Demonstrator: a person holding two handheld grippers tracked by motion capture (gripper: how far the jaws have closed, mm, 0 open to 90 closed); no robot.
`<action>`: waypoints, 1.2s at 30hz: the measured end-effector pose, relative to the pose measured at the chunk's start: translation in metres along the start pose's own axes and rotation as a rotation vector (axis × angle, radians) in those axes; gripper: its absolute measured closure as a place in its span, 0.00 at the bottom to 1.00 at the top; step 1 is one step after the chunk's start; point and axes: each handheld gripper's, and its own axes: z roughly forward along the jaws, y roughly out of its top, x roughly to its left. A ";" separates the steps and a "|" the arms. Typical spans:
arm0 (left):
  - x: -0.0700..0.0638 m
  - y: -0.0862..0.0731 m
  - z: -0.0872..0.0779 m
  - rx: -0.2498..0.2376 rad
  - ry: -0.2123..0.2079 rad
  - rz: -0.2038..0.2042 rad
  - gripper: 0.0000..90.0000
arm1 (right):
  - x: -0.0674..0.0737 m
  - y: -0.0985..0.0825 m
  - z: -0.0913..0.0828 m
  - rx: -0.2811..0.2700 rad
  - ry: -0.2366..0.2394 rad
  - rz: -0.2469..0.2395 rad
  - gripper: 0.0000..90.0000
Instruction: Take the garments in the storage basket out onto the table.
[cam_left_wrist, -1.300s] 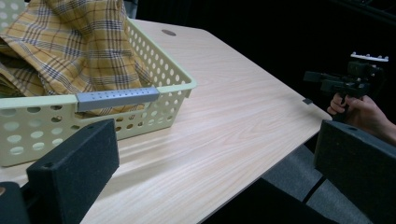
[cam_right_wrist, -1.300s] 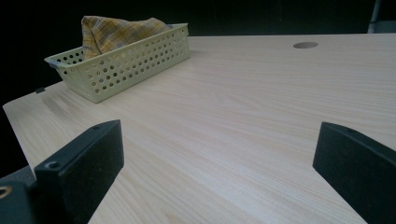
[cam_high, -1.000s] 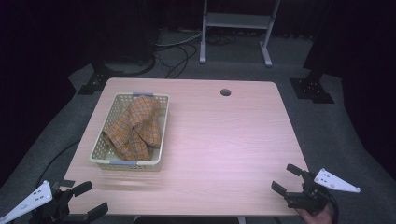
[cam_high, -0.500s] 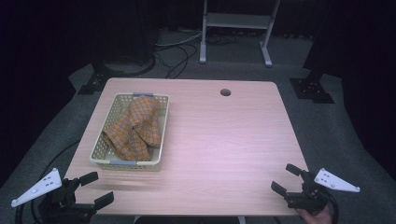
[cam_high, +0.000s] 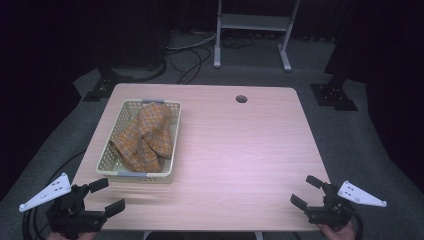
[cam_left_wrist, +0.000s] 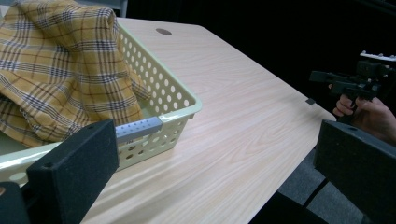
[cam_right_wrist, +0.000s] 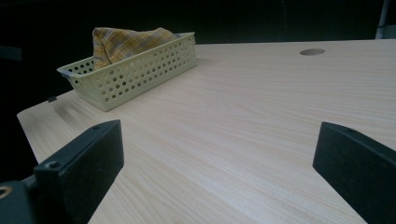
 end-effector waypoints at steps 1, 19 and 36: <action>0.001 0.000 0.001 -0.007 -0.005 -0.006 0.00 | 0.000 0.000 0.000 -0.003 0.001 0.001 0.02; 0.009 0.014 0.022 0.022 -0.034 0.002 0.00 | 0.000 -0.002 -0.002 0.003 0.007 0.005 0.02; 0.019 0.032 0.038 0.062 -0.050 0.013 0.00 | 0.001 -0.001 -0.005 0.000 0.006 0.003 0.02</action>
